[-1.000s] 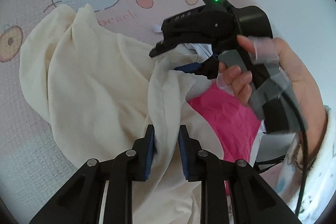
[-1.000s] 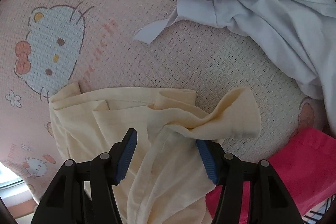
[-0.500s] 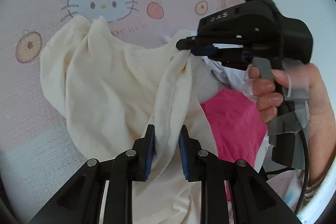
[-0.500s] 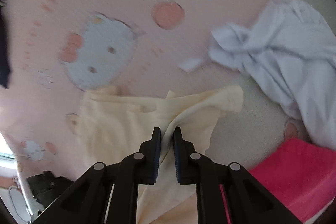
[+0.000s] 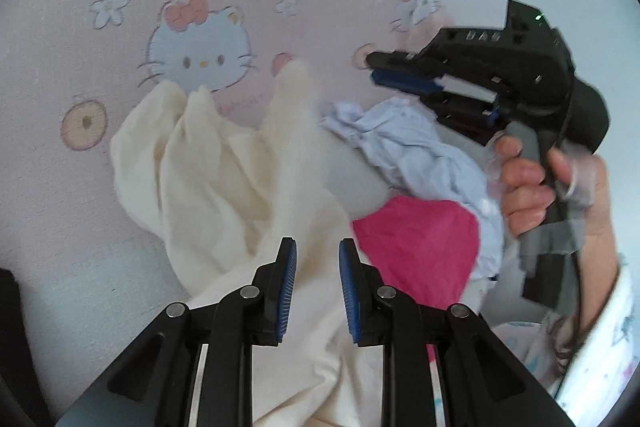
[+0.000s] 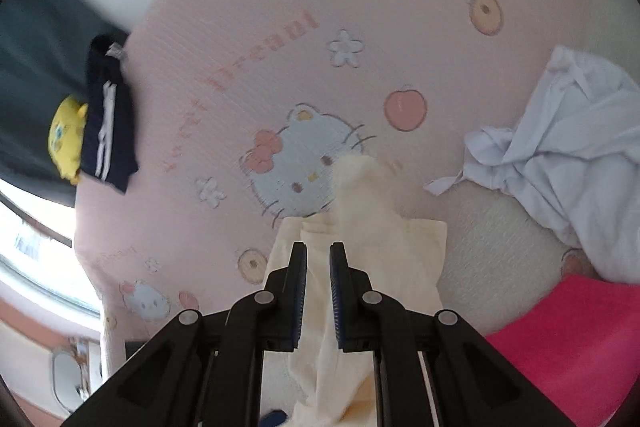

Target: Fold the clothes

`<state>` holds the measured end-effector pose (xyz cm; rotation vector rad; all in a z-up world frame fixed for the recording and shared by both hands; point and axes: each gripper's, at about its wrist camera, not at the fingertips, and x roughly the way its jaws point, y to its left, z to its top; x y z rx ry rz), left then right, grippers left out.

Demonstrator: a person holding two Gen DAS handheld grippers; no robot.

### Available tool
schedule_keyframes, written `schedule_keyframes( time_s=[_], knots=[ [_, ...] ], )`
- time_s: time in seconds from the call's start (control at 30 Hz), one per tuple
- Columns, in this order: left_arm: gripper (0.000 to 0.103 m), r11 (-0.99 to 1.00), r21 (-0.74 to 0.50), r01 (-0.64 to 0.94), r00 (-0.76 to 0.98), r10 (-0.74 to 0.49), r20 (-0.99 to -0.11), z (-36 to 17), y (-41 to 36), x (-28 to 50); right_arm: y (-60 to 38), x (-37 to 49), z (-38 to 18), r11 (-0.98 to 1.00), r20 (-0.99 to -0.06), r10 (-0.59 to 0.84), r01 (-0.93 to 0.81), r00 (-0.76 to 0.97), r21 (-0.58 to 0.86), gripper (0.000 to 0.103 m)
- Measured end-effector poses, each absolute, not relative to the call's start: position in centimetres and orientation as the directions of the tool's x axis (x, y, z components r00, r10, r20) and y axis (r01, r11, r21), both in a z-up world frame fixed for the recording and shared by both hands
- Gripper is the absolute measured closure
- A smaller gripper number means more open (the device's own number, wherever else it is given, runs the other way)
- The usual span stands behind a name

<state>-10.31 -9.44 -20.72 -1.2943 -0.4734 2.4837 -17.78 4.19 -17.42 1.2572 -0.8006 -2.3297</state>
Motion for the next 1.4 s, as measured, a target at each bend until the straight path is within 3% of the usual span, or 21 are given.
schedule_keyframes(
  time_s=[0.23, 0.3, 0.37, 0.43, 0.47, 0.5, 0.53, 0.93, 1.0, 1.27, 1.4],
  knots=[
    [0.082, -0.924, -0.381, -0.018, -0.488, 0.341, -0.804, -21.8, -10.6, -12.0, 3.6, -17.8, -21.2, -0.831, -0.762, -0.500, -0.019, -0.412, 0.555, 0.093],
    [0.076, -0.918, -0.398, 0.002, -0.480, 0.348, -0.805, -22.1, -11.4, -12.5, 3.7, -18.2, -22.2, -0.838, -0.786, -0.488, -0.045, -0.380, 0.543, 0.092],
    [0.042, -0.919, -0.393, 0.018, -0.481, 0.336, -0.809, -22.4, -12.2, -13.7, 3.9, -18.4, -23.0, -0.843, -0.804, -0.481, -0.067, -0.349, 0.533, 0.092],
    [0.031, -0.930, -0.366, 0.029, -0.485, 0.307, -0.819, -22.6, -12.6, -15.1, 3.8, -19.0, -23.1, -0.845, -0.815, -0.480, -0.077, -0.324, 0.529, 0.085],
    [0.031, -0.933, -0.358, 0.034, -0.482, 0.298, -0.824, -22.8, -12.9, -16.0, 3.7, -19.3, -23.1, -0.847, -0.820, -0.480, -0.081, -0.312, 0.526, 0.078],
    [0.031, -0.934, -0.356, 0.038, -0.477, 0.296, -0.827, -23.0, -13.1, -16.8, 3.6, -19.9, -23.2, -0.852, -0.830, -0.470, -0.090, -0.300, 0.515, 0.065],
    [0.031, -0.931, -0.363, 0.039, -0.471, 0.303, -0.828, -23.2, -13.3, -17.7, 3.3, -20.4, -23.4, -0.858, -0.839, -0.460, -0.097, -0.291, 0.504, 0.062],
    [0.031, -0.928, -0.373, -0.004, -0.395, 0.344, -0.852, -27.1, -12.5, -23.2, -0.3, -25.2, -26.7, -0.876, -0.875, -0.465, -0.077, -0.133, 0.477, 0.060],
    [0.033, -0.922, -0.386, 0.001, -0.382, 0.357, -0.852, -28.0, -12.4, -23.3, -0.4, -25.4, -27.6, -0.869, -0.872, -0.476, -0.089, -0.116, 0.486, 0.060],
    [0.081, -0.909, -0.414, -0.043, -0.347, 0.402, -0.847, -29.6, -12.0, -23.3, -1.3, -26.4, -30.2, -0.877, -0.883, -0.468, -0.104, -0.027, 0.468, 0.060],
    [0.087, -0.874, -0.483, -0.045, -0.357, 0.466, -0.810, -29.3, -12.3, -22.8, -1.5, -26.5, -30.1, -0.873, -0.877, -0.479, -0.092, -0.021, 0.479, 0.059]
  ],
)
